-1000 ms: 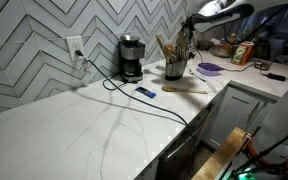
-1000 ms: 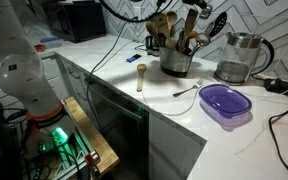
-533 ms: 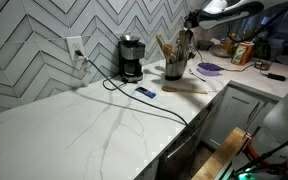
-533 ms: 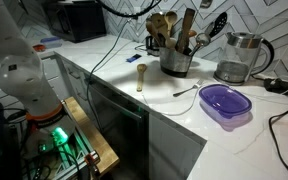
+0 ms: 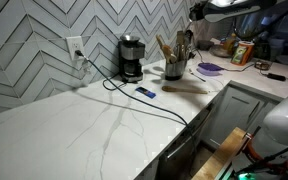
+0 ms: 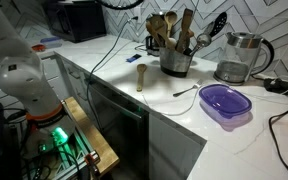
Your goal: Remove the metallic soup ladle from the utensils bucket and place it on the table
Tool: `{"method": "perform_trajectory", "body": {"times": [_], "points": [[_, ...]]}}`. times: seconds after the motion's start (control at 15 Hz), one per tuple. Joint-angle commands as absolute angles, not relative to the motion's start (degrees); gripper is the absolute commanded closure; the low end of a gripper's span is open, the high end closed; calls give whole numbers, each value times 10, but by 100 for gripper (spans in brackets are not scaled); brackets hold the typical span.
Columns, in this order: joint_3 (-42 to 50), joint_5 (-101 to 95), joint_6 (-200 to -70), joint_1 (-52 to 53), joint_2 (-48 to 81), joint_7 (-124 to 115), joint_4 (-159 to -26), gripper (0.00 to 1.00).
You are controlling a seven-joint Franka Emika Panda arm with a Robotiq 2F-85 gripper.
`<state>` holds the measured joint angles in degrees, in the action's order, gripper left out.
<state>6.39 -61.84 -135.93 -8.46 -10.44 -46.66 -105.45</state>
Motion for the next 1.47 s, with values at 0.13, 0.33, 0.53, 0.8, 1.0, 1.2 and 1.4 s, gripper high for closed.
{"method": "perform_trajectory", "body": {"times": [0.13,0.33,0.53,0.8,1.0,1.2,1.4], "points": [[52,-627,-1307,-91,-153,-492,-1070,99],[50,-624,-1284,-92,-168,-500,-1066,99],[50,-616,-1264,-91,-182,-504,-1061,99],[47,-611,-1234,-91,-198,-504,-1052,99],[46,-604,-1211,-91,-211,-501,-1047,99],[53,-560,-1183,-85,-224,-483,-1044,99],[61,-480,-1156,-79,-238,-451,-1047,99]]}}
